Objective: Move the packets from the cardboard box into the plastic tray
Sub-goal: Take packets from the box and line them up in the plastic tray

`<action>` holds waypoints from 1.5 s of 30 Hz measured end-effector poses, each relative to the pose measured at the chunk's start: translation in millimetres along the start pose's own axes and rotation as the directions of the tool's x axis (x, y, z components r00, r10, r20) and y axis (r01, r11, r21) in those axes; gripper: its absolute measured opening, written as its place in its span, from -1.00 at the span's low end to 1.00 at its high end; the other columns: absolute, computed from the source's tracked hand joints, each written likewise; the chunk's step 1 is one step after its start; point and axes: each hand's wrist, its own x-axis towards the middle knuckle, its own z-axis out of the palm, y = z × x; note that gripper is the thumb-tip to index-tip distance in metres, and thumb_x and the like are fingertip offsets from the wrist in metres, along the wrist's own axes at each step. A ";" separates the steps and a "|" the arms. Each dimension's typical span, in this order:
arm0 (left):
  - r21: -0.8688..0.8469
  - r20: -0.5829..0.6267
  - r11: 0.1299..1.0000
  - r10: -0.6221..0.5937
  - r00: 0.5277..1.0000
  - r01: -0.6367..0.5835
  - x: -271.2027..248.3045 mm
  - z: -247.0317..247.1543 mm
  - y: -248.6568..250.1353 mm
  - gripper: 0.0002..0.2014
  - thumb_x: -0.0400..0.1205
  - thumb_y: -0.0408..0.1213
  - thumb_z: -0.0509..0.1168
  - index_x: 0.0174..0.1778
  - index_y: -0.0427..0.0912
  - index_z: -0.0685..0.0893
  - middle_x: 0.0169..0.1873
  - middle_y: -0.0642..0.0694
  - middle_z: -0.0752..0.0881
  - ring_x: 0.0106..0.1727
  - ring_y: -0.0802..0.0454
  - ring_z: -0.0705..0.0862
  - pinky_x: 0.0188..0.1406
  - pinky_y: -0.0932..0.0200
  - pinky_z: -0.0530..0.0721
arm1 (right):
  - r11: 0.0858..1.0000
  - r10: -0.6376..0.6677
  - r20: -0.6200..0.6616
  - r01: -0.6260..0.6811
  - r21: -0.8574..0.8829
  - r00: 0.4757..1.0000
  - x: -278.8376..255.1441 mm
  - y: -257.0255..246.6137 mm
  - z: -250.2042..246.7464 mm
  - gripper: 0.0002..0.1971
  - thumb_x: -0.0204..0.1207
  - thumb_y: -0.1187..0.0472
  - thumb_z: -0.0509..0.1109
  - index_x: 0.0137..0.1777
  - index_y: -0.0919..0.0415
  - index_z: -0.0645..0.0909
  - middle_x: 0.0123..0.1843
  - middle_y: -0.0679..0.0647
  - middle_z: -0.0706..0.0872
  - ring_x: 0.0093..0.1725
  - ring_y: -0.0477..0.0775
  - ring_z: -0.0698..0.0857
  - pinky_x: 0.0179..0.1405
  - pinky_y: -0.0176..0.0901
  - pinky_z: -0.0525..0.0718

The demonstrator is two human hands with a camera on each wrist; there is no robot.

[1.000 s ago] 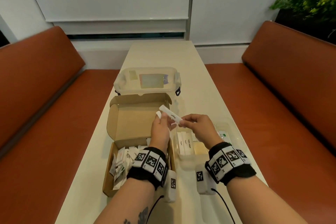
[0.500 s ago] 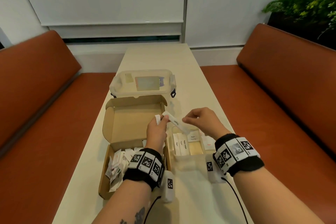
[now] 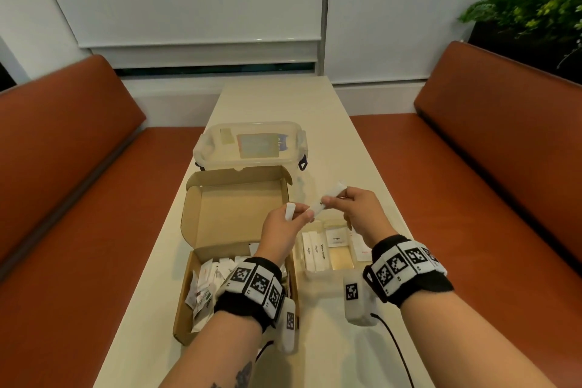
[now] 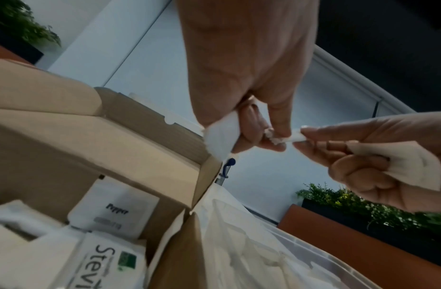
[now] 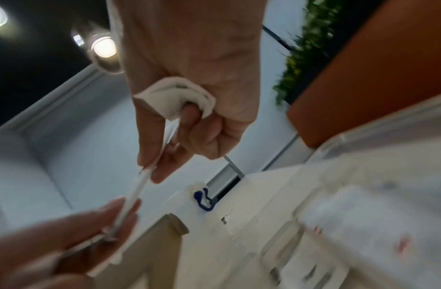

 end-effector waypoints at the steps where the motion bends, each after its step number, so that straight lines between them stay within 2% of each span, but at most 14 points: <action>1: 0.016 -0.011 1.000 0.007 1.000 -0.007 0.8 -1.0 -0.4 -0.89 0.59 -0.19 0.36 -0.04 -0.11 0.75 -0.25 0.08 0.76 -0.26 0.23 0.62 -0.29 0.27 0.48 | 1.000 -0.009 -0.017 0.009 -0.028 1.000 0.6 -0.6 -0.8 -0.82 0.37 0.14 0.58 -0.13 0.22 0.73 -0.44 -0.14 0.67 -0.53 -0.17 0.48 -0.63 -0.44 0.38; 3: 0.088 -0.010 0.996 0.032 0.999 -0.031 3.0 -3.5 -1.1 -0.90 0.61 -0.23 0.33 -0.06 -0.08 0.75 -0.20 0.07 0.75 -0.14 0.18 0.65 -0.19 0.24 0.53 | 0.975 -0.081 -0.081 0.062 -0.215 0.993 3.1 -1.3 -3.9 -0.64 0.38 0.06 0.57 0.15 0.10 0.69 -0.13 -0.10 0.72 -0.22 -0.19 0.63 -0.38 -0.40 0.54; 5: 0.155 0.011 0.986 0.058 0.998 -0.059 4.7 -5.6 -2.3 -0.86 0.63 -0.26 0.30 -0.02 -0.10 0.77 -0.13 0.05 0.75 -0.07 0.15 0.66 -0.10 0.23 0.54 | 0.873 -0.157 -0.029 0.125 -0.472 0.987 4.4 -4.4 -7.3 -0.55 0.40 -0.05 0.53 0.30 -0.06 0.62 0.02 -0.13 0.71 -0.02 -0.12 0.63 -0.11 -0.27 0.54; 9: 0.203 0.040 0.975 0.080 0.996 -0.086 7.2 -8.2 -6.4 -0.86 0.64 -0.27 0.28 -0.02 -0.08 0.76 -0.16 0.10 0.71 -0.08 0.21 0.62 -0.17 0.36 0.50 | 0.699 -0.040 0.203 0.173 -0.693 0.978 4.6 -4.9 -5.1 -0.79 0.43 -0.04 0.50 0.01 -0.01 0.80 -0.17 -0.13 0.79 -0.28 -0.27 0.60 -0.37 -0.44 0.40; 12: 0.195 0.031 0.978 0.069 0.997 -0.073 6.6 -7.9 -9.7 -0.87 0.63 -0.27 0.29 -0.01 0.00 0.73 -0.16 0.13 0.69 -0.09 0.26 0.61 -0.20 0.40 0.48 | 0.708 0.023 0.227 0.145 -0.692 0.974 1.4 1.8 -1.4 -0.83 0.42 -0.01 0.52 -0.08 0.03 0.82 -0.29 -0.12 0.74 -0.34 -0.21 0.59 -0.46 -0.42 0.41; 16: 0.128 -0.114 0.991 0.048 0.992 -0.033 4.2 -7.7 -11.9 -0.80 0.60 -0.21 0.35 0.12 0.09 0.62 -0.21 0.10 0.68 -0.11 0.21 0.66 -0.21 0.34 0.52 | 0.736 0.057 0.019 -0.029 -0.677 0.998 -2.2 15.9 6.0 -0.84 0.44 0.05 0.48 -0.21 0.12 0.83 -0.32 0.03 0.79 -0.39 -0.10 0.61 -0.52 -0.33 0.48; 19: 0.099 -0.164 0.995 0.038 0.986 -0.022 3.7 -11.2 -13.6 -0.83 0.58 -0.21 0.37 0.07 0.08 0.64 -0.21 0.10 0.69 -0.13 0.19 0.67 -0.24 0.31 0.55 | 0.710 0.139 -0.118 -0.182 -0.680 0.983 -5.2 32.7 22.2 -0.81 0.44 0.17 0.41 -0.23 0.26 0.80 -0.31 0.12 0.80 -0.33 0.09 0.72 -0.37 -0.18 0.67; 22: 0.095 -0.171 0.995 0.034 0.985 -0.018 2.2 -15.2 -16.4 -0.88 0.58 -0.22 0.37 -0.02 0.08 0.66 -0.24 0.14 0.68 -0.19 0.24 0.65 -0.34 0.38 0.50 | 0.687 0.177 -0.199 -0.266 -0.676 0.964 -7.4 50.4 42.8 -0.84 0.44 0.24 0.35 -0.15 0.30 0.73 -0.14 0.18 0.79 -0.13 0.20 0.74 -0.25 -0.18 0.60; 25: 0.095 -0.173 0.995 0.030 0.984 -0.014 -0.5 -19.1 -18.6 -0.90 0.57 -0.22 0.38 -0.12 0.12 0.66 -0.27 0.16 0.67 -0.23 0.29 0.62 -0.45 0.56 0.46 | 0.625 0.151 -0.224 -0.269 -0.733 0.963 -9.2 63.8 59.7 -0.84 0.48 0.30 0.26 -0.06 0.29 0.67 -0.02 0.19 0.75 -0.01 0.22 0.71 -0.24 -0.22 0.48; 27: 0.096 -0.190 0.995 0.030 0.981 -0.012 -2.5 -22.8 -20.3 -0.85 0.57 -0.22 0.37 -0.22 0.17 0.64 -0.29 0.17 0.66 -0.27 0.31 0.60 -0.50 0.63 0.44 | 0.572 0.129 -0.206 -0.243 -0.783 0.970 -10.4 68.9 67.9 -0.81 0.49 0.33 0.22 0.00 0.30 0.65 0.10 0.20 0.70 0.03 0.21 0.70 -0.20 -0.18 0.51; 31: 0.087 -0.213 0.996 0.022 0.977 -0.003 -5.7 -28.8 -23.5 -0.80 0.58 -0.23 0.37 -0.25 0.20 0.60 -0.28 0.15 0.66 -0.29 0.31 0.60 -0.55 0.64 0.44 | 0.509 0.085 -0.217 -0.230 -0.829 0.972 -9.7 71.2 74.6 -0.77 0.51 0.36 0.22 0.08 0.35 0.66 0.47 0.22 0.40 0.01 0.23 0.71 -0.14 -0.10 0.55; 35: 0.082 -0.207 0.997 0.012 0.978 0.005 -6.7 -31.4 -25.4 -0.88 0.58 -0.23 0.36 -0.16 0.13 0.63 -0.25 0.16 0.66 -0.21 0.27 0.62 -0.46 0.53 0.48 | 0.501 0.068 -0.213 -0.218 -0.838 0.975 -6.7 71.3 69.8 -0.80 0.48 0.39 0.27 0.04 0.38 0.66 0.51 0.23 0.32 -0.11 0.23 0.72 -0.30 -0.17 0.45; 40: 0.104 -0.202 0.994 0.003 0.979 0.018 -3.3 -28.9 -24.4 -0.94 0.60 -0.21 0.35 -0.10 0.08 0.65 -0.23 0.17 0.66 -0.19 0.29 0.61 -0.39 0.47 0.44 | 0.501 0.037 -0.143 -0.142 -0.854 0.989 -3.4 70.0 61.4 -0.75 0.48 0.44 0.19 0.09 0.29 0.60 0.39 0.26 0.39 -0.07 0.27 0.68 -0.19 -0.09 0.57; 45: 0.081 -0.200 0.997 0.020 0.980 -0.004 0.9 -27.6 -22.4 -0.88 0.66 -0.14 0.25 -0.16 0.03 0.65 -0.25 0.14 0.66 -0.24 0.22 0.58 -0.36 0.41 0.44 | 0.418 0.049 -0.071 -0.085 -0.905 0.996 4.4 68.0 50.8 -0.67 0.51 0.42 0.22 0.20 0.19 0.66 0.35 0.17 0.45 0.03 0.20 0.68 -0.11 -0.09 0.60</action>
